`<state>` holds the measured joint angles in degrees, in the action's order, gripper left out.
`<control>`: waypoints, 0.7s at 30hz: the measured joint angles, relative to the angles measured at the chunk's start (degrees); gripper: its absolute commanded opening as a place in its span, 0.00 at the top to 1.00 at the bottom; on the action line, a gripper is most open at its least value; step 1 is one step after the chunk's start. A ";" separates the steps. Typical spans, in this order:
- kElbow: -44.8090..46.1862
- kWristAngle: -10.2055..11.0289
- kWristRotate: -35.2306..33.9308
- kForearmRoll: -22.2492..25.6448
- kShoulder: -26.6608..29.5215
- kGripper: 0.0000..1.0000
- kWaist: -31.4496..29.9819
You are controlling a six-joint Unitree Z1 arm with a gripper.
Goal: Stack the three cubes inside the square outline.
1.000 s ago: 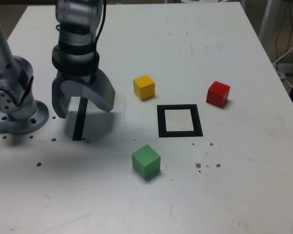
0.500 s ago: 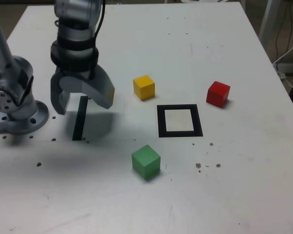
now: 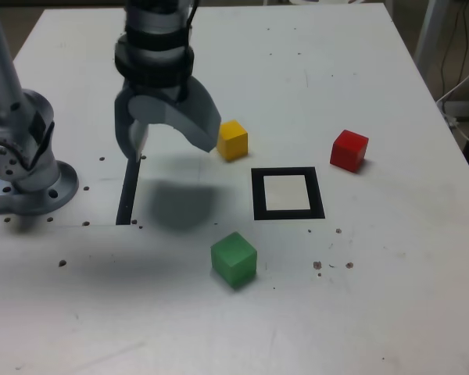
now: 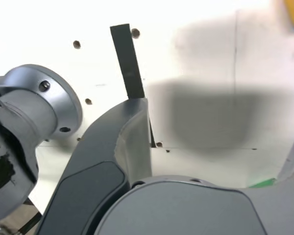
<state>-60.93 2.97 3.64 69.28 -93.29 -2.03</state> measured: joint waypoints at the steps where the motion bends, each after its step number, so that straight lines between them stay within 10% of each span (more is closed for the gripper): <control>1: -1.41 0.28 0.41 0.63 -0.60 0.00 0.00; 21: -27.53 5.66 10.96 9.25 -10.98 0.00 0.26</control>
<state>-88.46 8.63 14.60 78.53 -104.27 -1.77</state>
